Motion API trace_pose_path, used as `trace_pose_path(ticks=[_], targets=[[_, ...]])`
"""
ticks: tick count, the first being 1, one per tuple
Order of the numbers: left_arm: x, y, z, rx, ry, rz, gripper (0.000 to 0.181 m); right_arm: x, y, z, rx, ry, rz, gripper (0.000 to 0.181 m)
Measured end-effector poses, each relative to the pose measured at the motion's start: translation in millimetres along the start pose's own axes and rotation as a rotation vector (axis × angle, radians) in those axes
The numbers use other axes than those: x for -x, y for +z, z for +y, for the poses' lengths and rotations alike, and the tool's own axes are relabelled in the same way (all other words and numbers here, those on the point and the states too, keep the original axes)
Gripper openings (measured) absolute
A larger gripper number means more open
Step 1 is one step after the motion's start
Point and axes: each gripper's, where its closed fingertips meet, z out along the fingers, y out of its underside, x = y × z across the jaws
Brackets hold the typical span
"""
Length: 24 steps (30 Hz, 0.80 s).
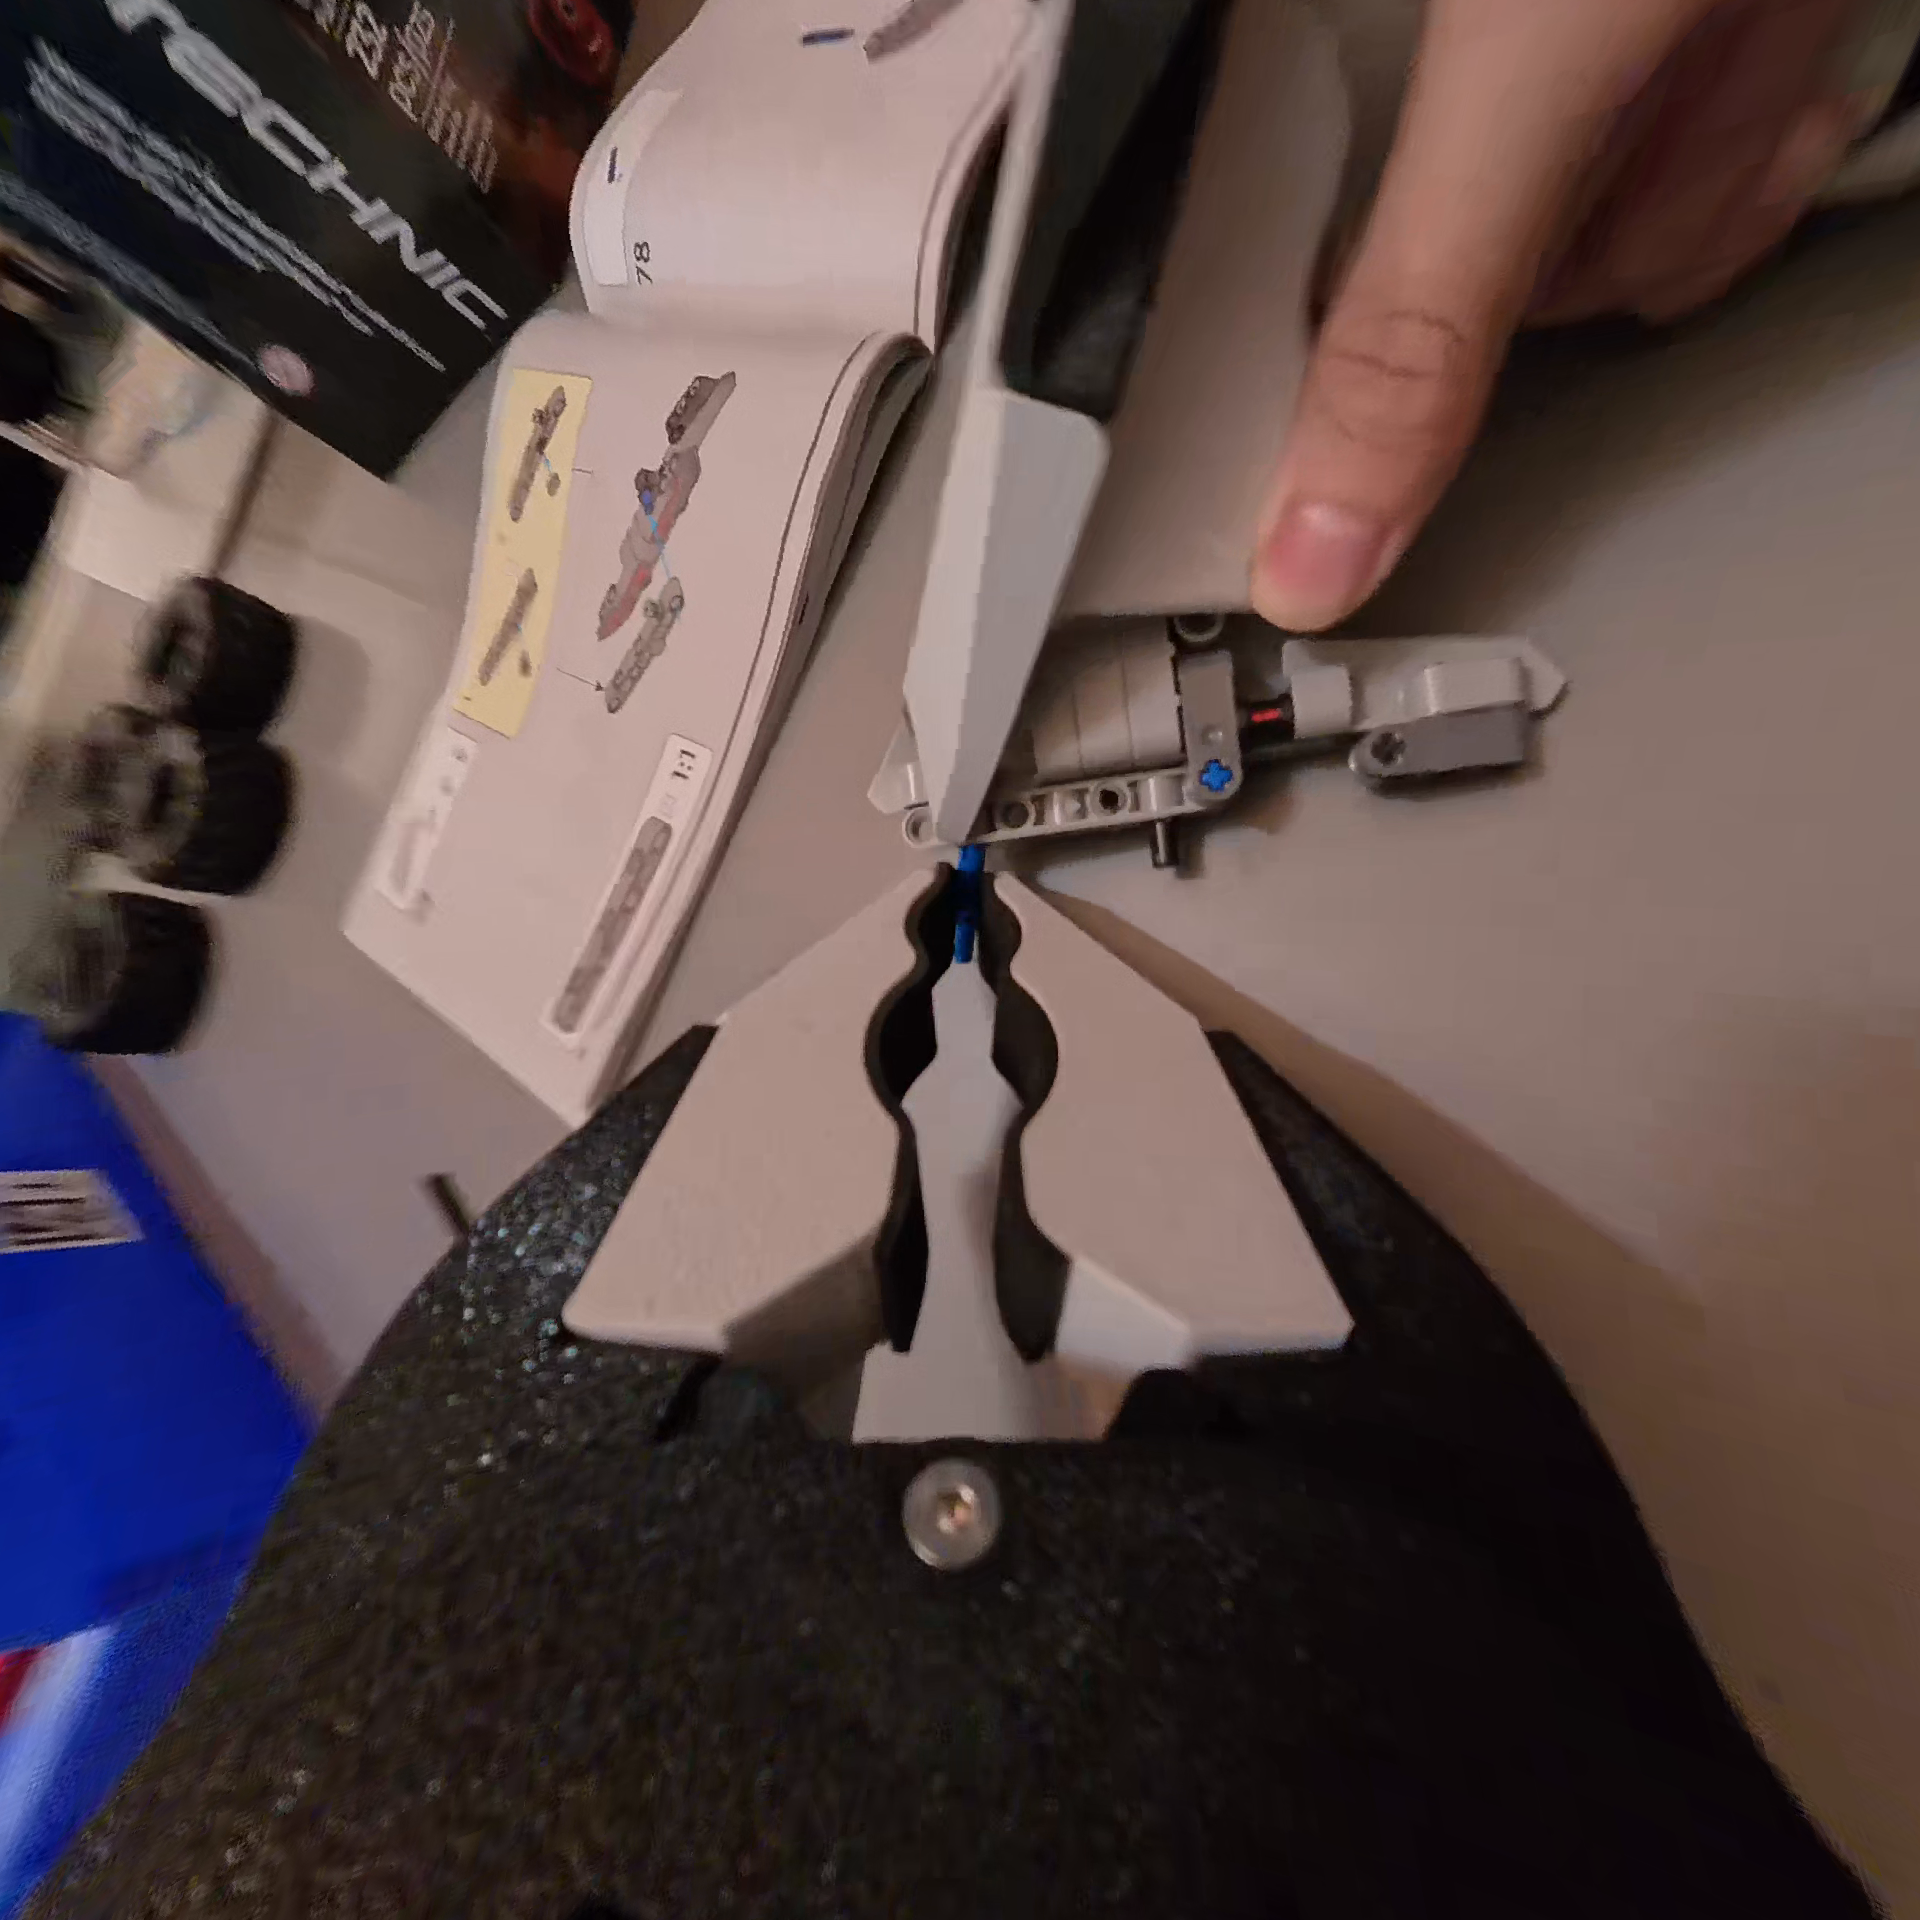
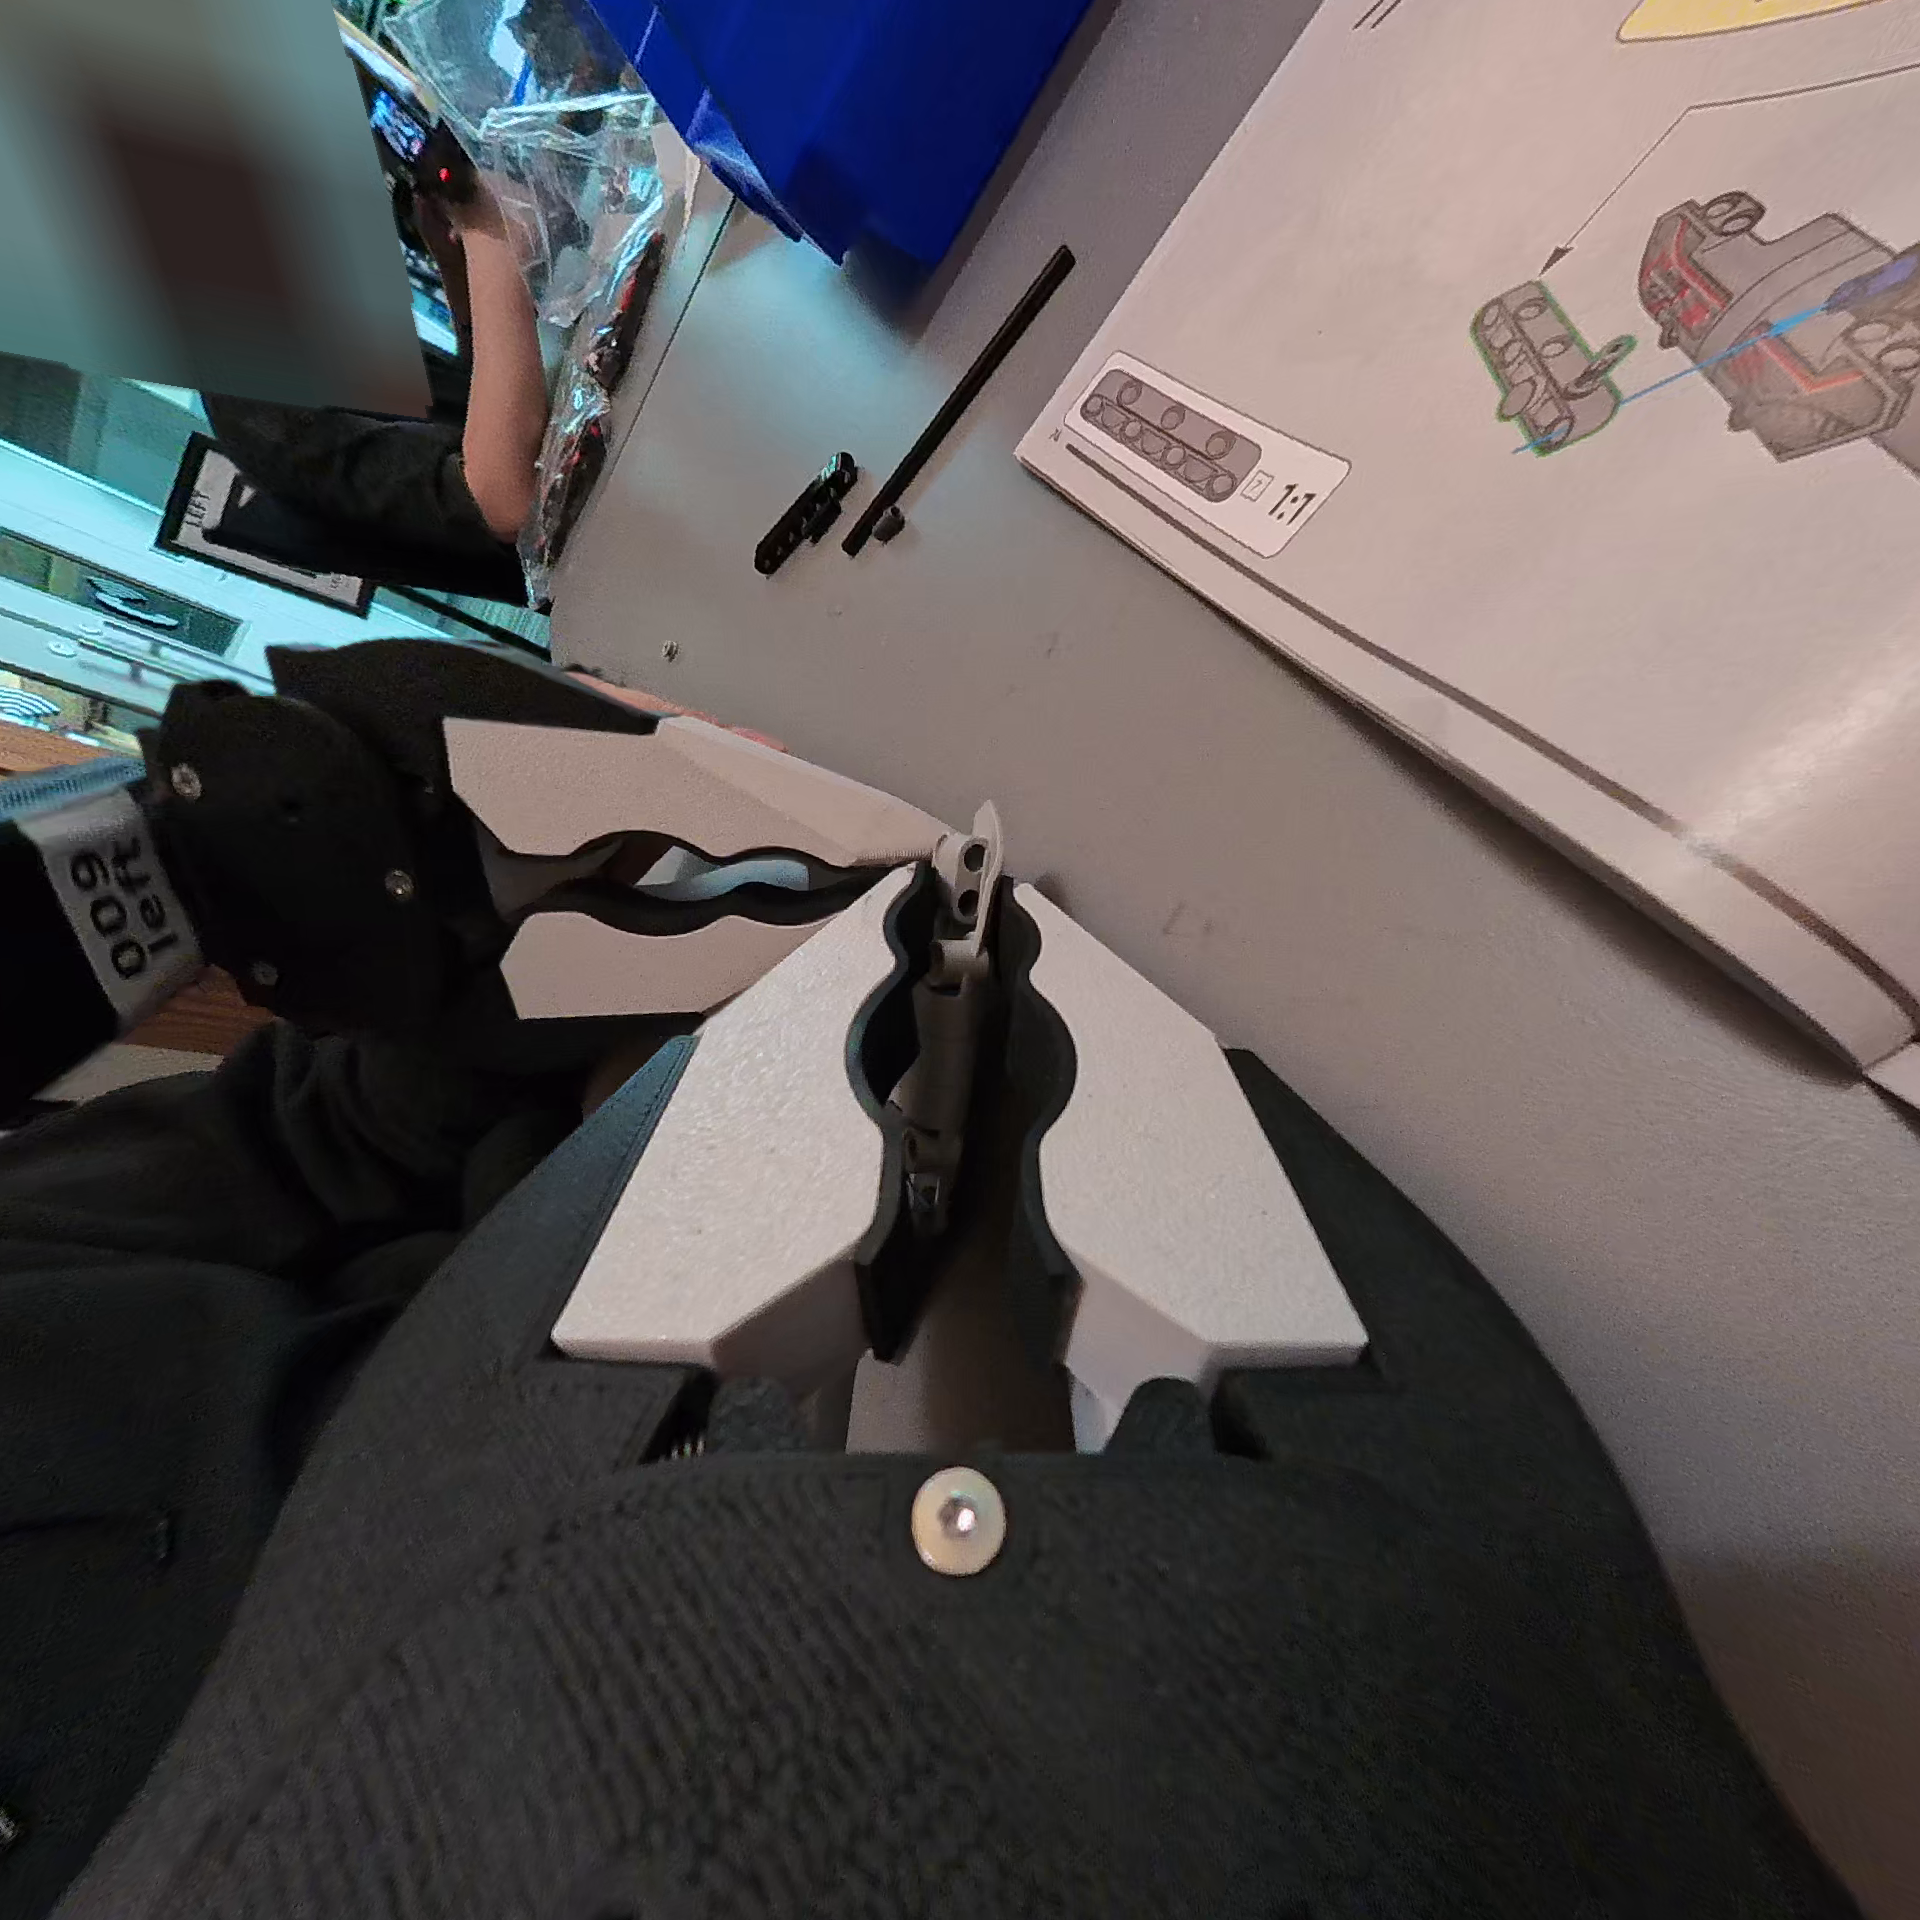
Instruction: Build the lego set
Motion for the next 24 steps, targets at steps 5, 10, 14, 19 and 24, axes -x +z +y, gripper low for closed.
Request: trace_pose_path(ticks=[5, 10, 14, 19, 24], targets=[[-1, 0, -1, -0.080, -0.151, 0.129, 0.000, 2, 0, -1, -0.011, -0.007, -0.013, 0.011], [1, 2, -2, -0.077, -0.081, 0.054, 0.001, 1, -2, -4, -0.023, 0.034, -0.038, 0.011], [1, 3, 0, -0.091, -0.099, 0.059, 0.001, 6, -2, -3, -0.013, 0.022, -0.075, 0.015], [2, 2, -2, -0.110, -0.098, 0.053, 0.001, 13, -5, -5, -0.031, 0.025, -0.134, 0.030], [3, 3, -2, -0.109, -0.097, 0.047, 0.001, 13, -8, -7, -0.051, 0.045, -0.157, 0.021]])
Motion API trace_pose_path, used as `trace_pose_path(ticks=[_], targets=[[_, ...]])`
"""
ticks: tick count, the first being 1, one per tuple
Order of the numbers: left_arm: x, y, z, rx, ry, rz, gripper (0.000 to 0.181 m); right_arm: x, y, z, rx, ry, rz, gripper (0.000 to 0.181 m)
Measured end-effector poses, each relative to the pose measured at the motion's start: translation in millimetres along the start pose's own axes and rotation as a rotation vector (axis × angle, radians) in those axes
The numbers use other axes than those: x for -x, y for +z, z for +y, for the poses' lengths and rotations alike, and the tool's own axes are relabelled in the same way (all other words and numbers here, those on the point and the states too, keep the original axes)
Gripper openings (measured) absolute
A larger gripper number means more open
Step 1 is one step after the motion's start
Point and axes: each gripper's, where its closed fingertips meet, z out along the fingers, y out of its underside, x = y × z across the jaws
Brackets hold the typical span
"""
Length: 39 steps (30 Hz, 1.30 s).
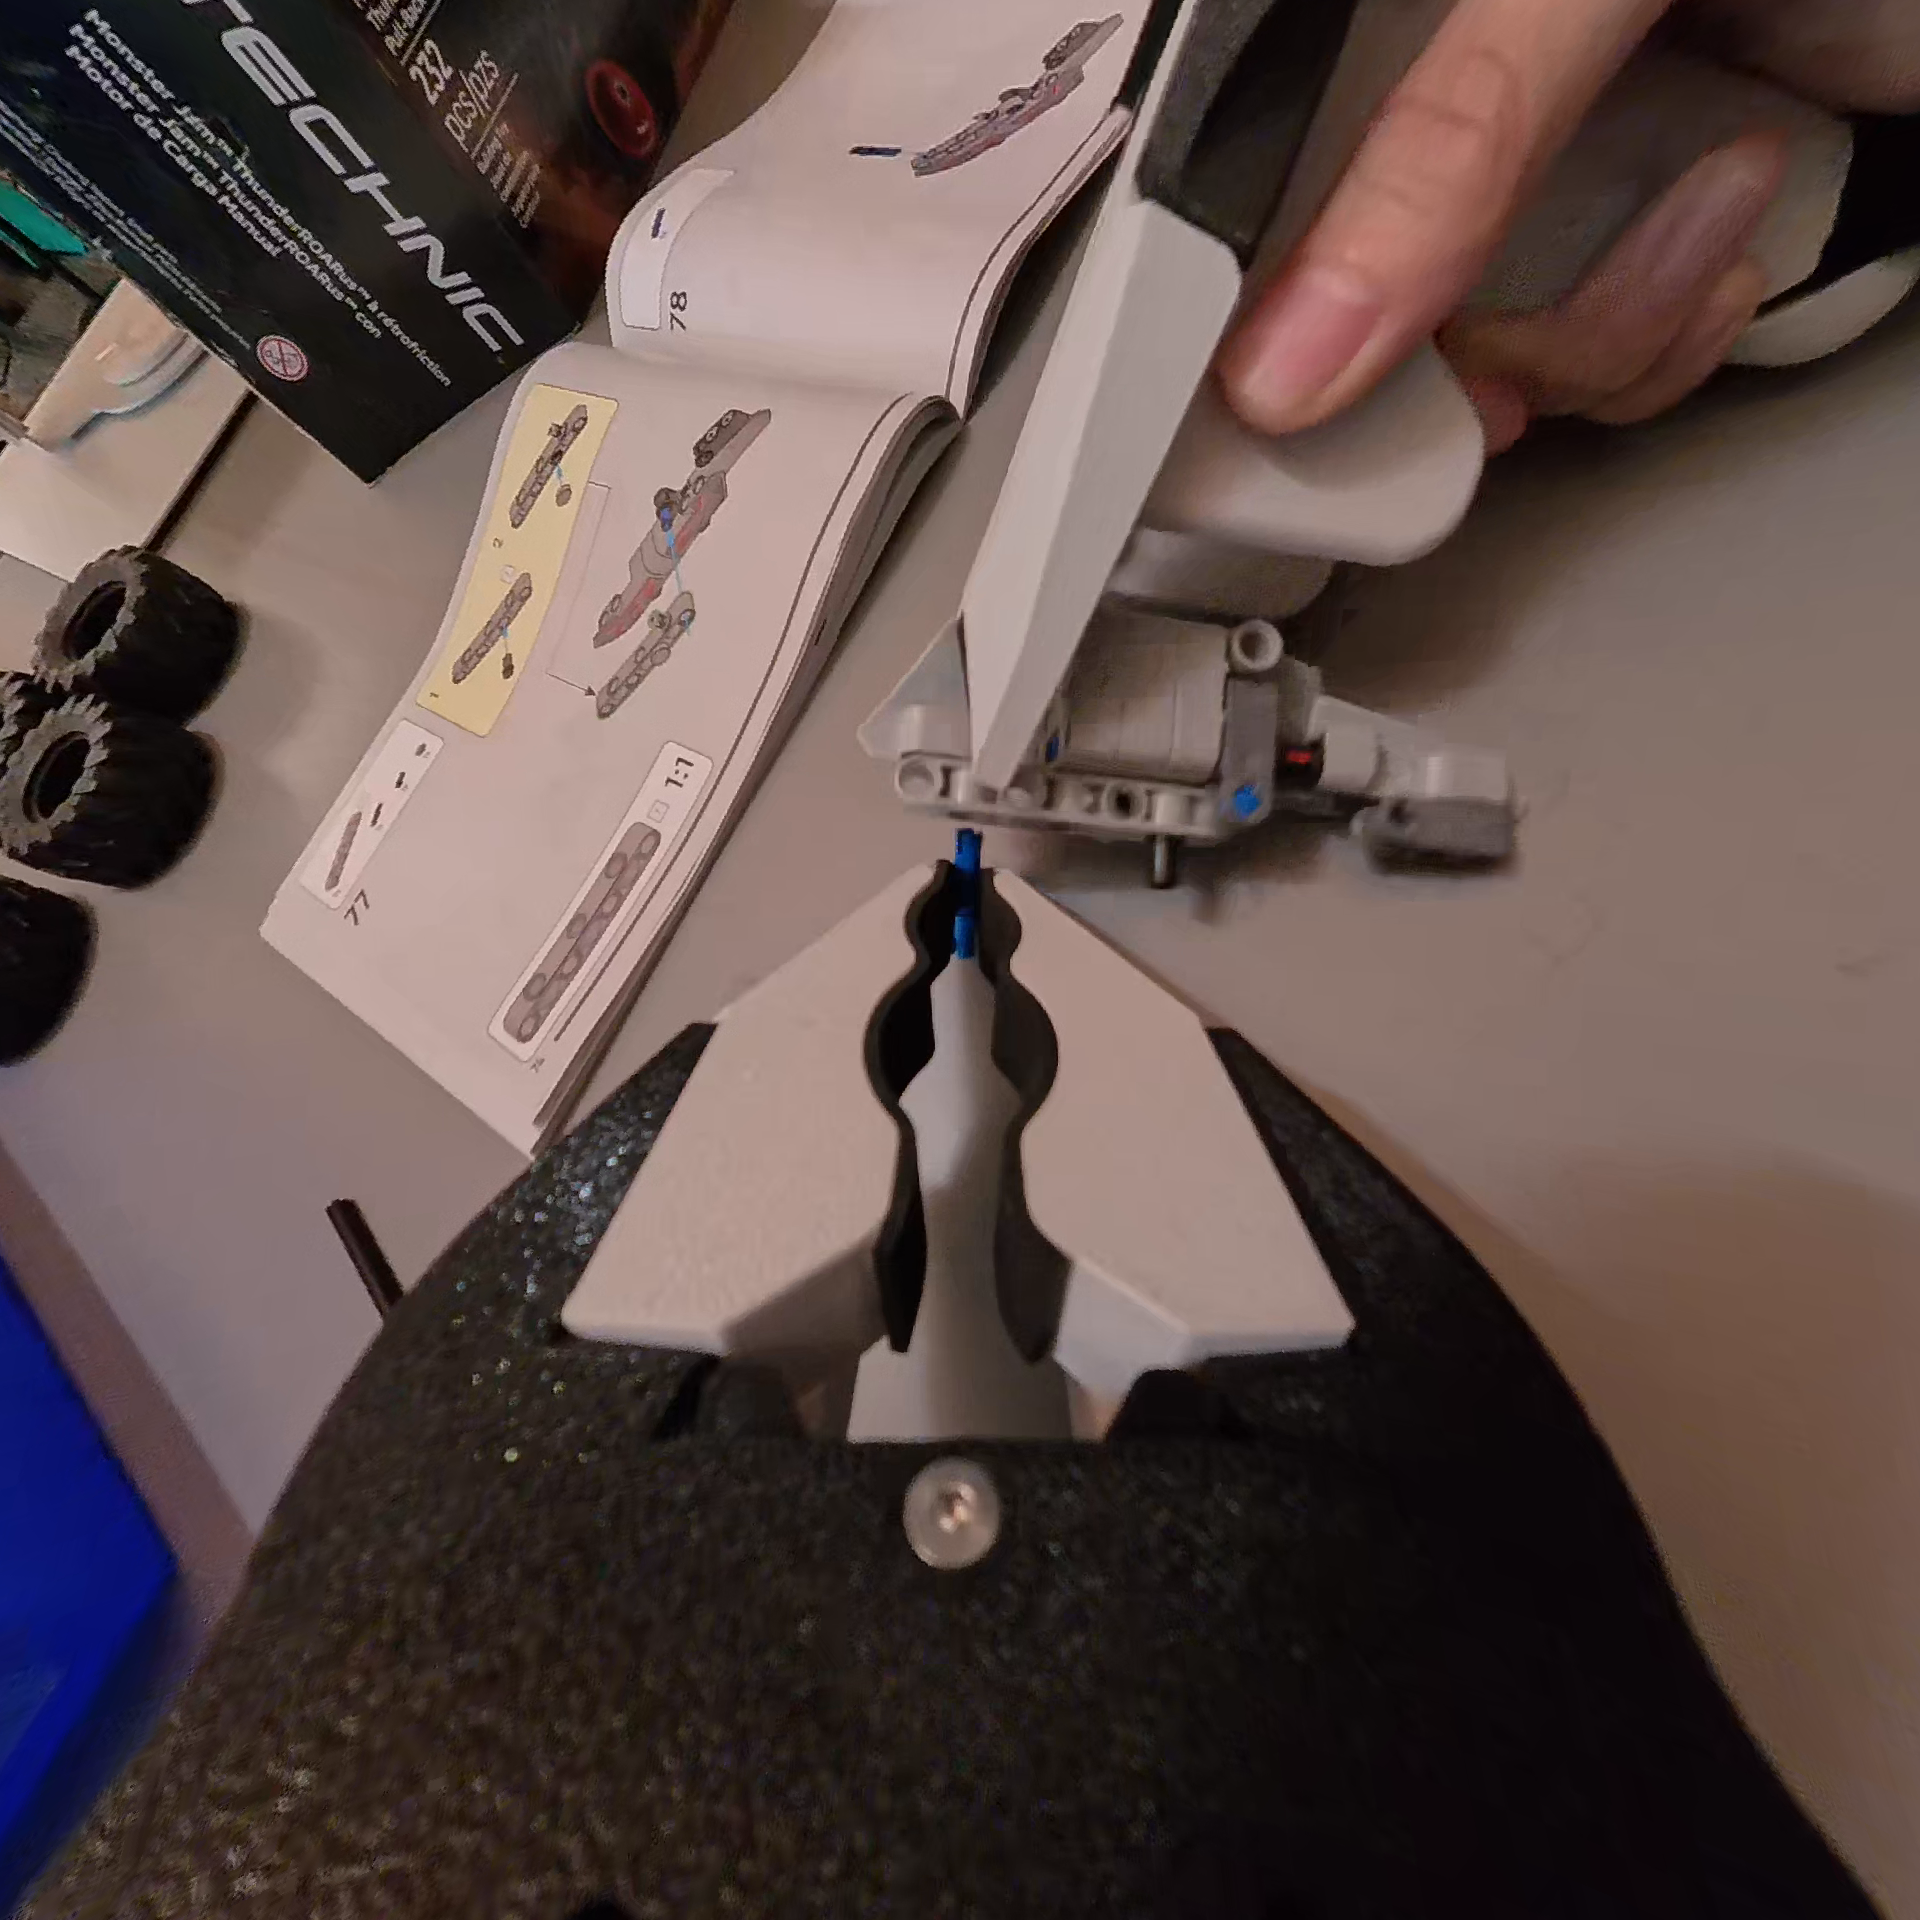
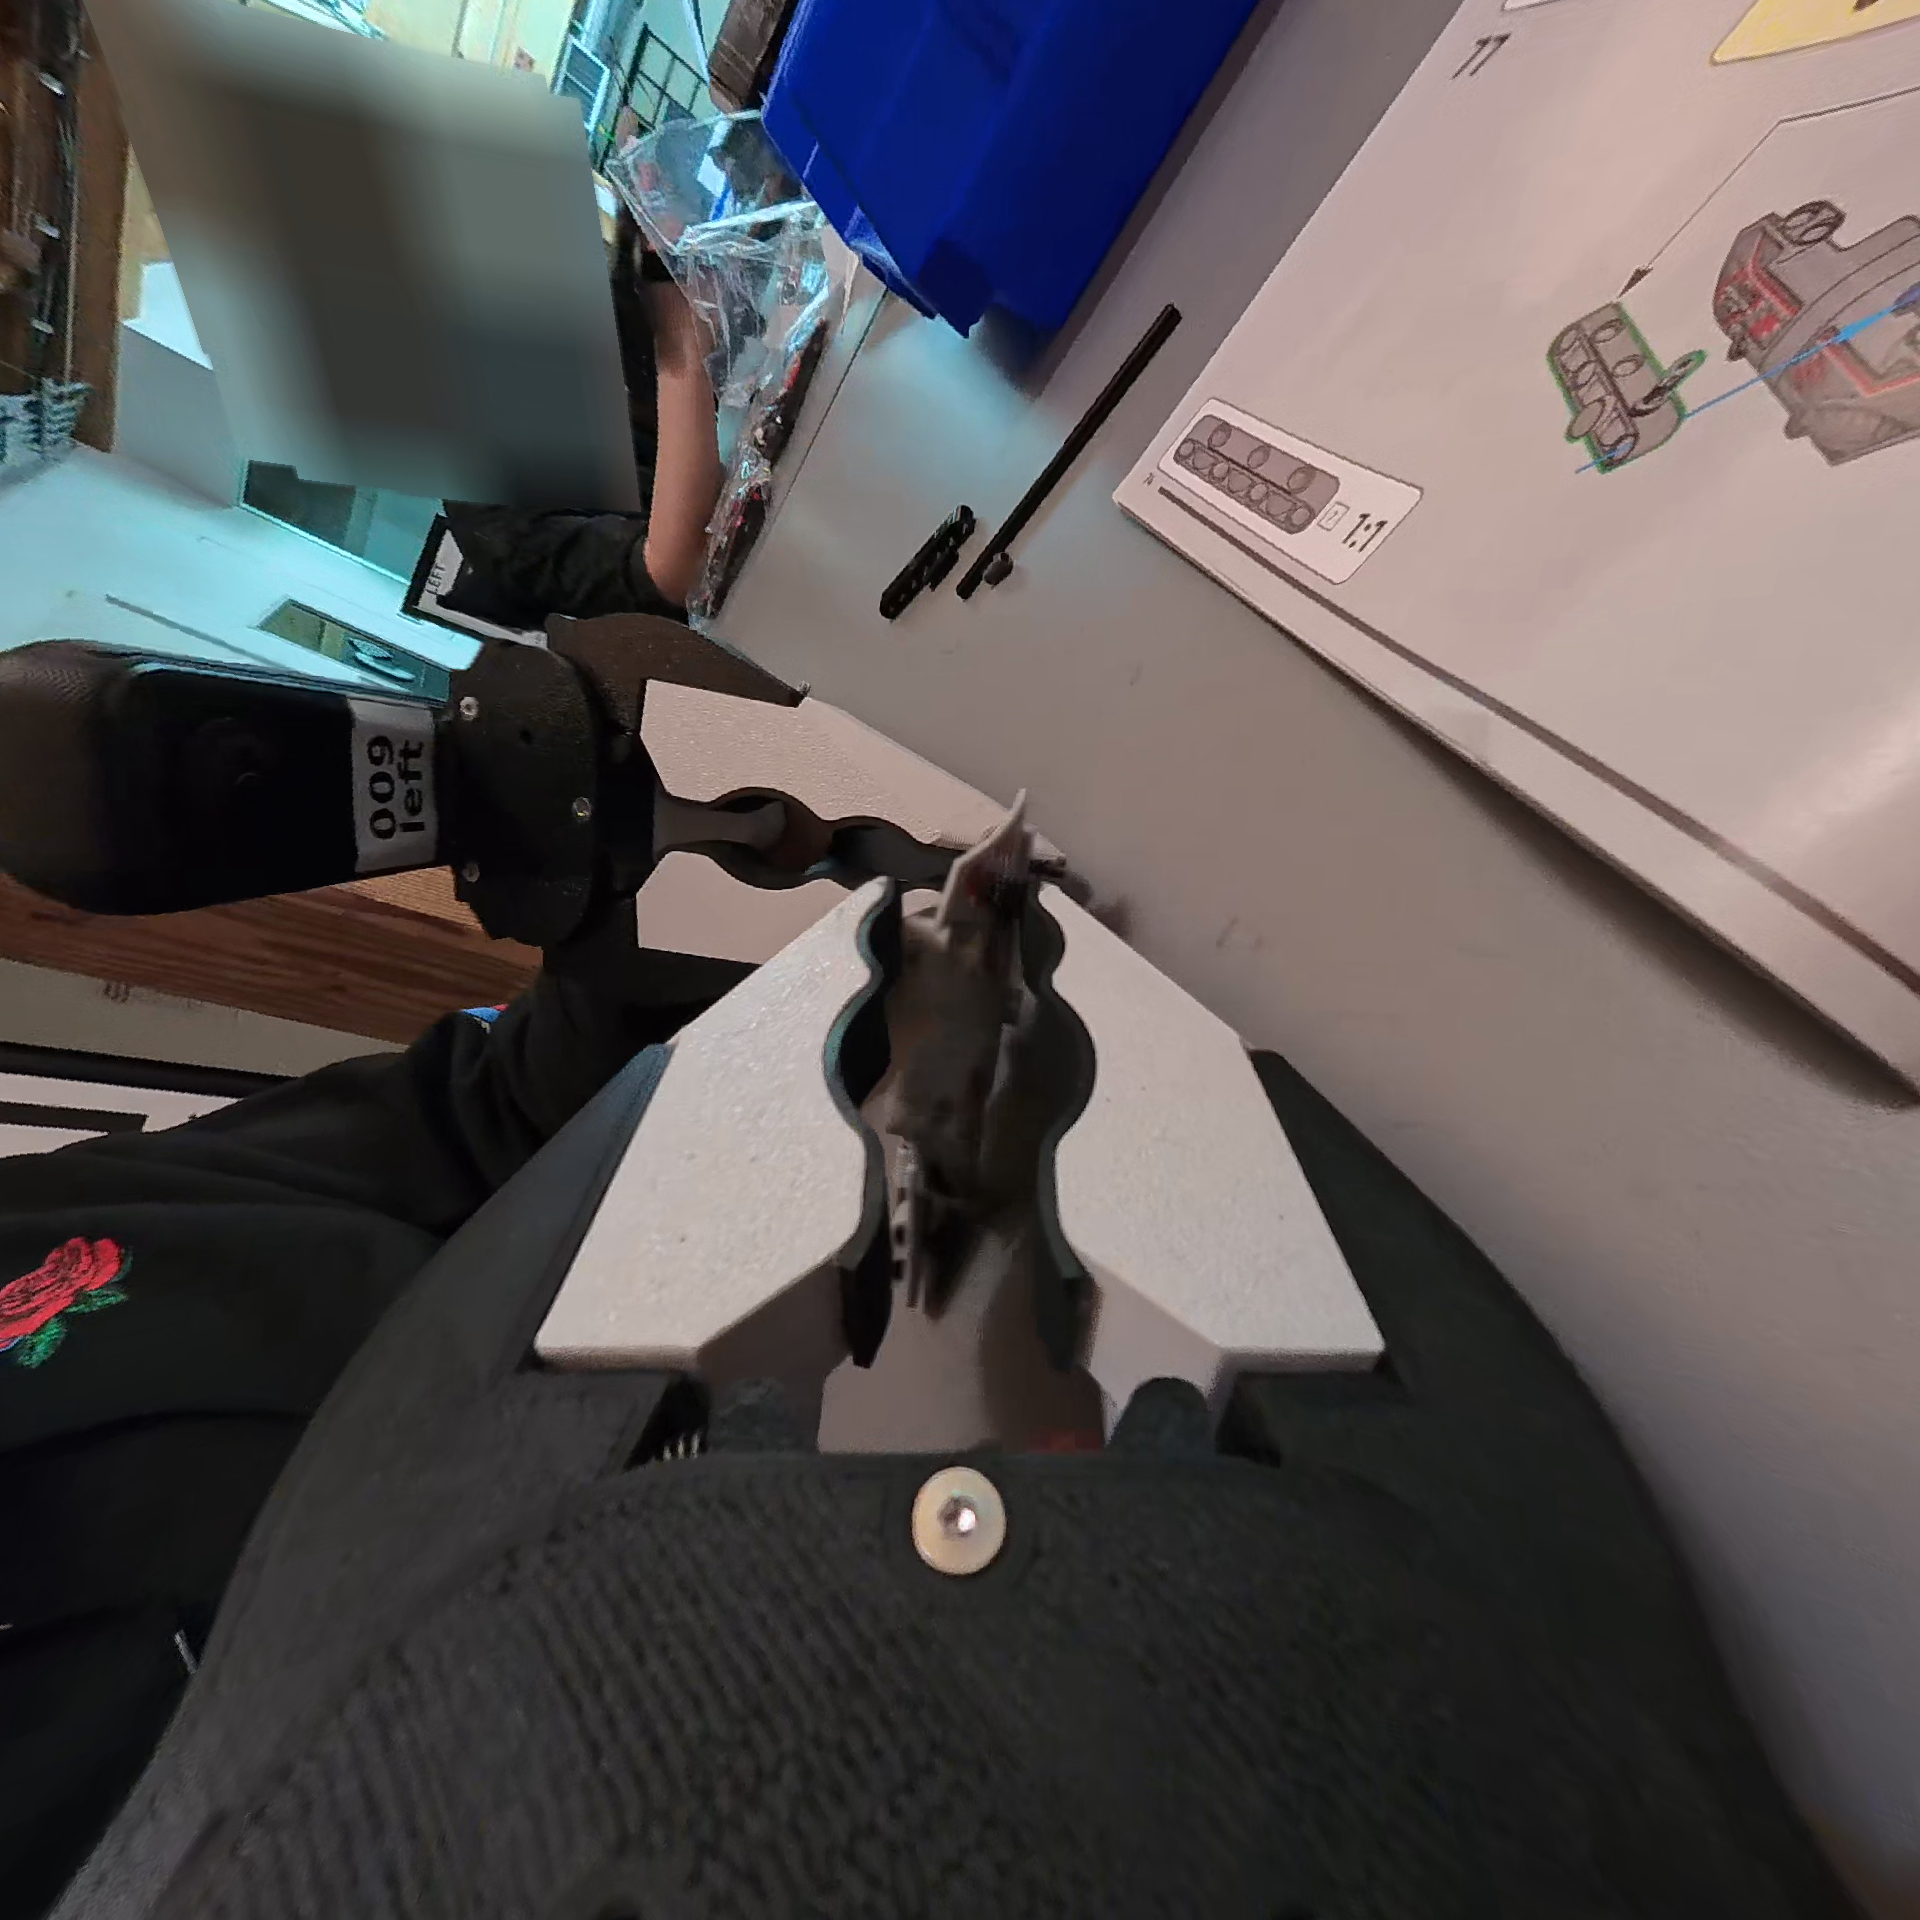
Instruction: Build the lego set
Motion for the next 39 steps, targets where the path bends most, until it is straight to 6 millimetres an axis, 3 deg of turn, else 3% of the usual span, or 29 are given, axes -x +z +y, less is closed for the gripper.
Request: trace_pose_path(ticks=[2, 14, 19, 24, 33, 39], targets=[[0, 0, 0, 0.000, 0.003, -0.001, 0.001, 4, -4, -3, -0.026, -0.003, -0.030, 0.010], [-3, -3, 0, -0.023, 0.025, 0.033, 0.001, 1, -4, 0, -0.022, -0.084, 0.041, 0.010], [-2, -3, 2, -0.018, 0.027, 0.040, 0.001, -8, -6, 5, 0.018, -0.103, 0.109, 0.010], [-7, -4, 3, -0.015, 0.042, 0.073, 0.001, -4, -1, 10, 0.084, -0.130, 0.080, 0.010], [-10, -8, 5, -0.012, -0.018, 0.135, 0.001, -7, 1, 8, 0.081, -0.028, 0.068, 0.009], [-11, -6, 7, 0.006, -0.048, 0.149, 0.001, -13, 4, 13, 0.154, -0.080, 0.186, 0.010]])
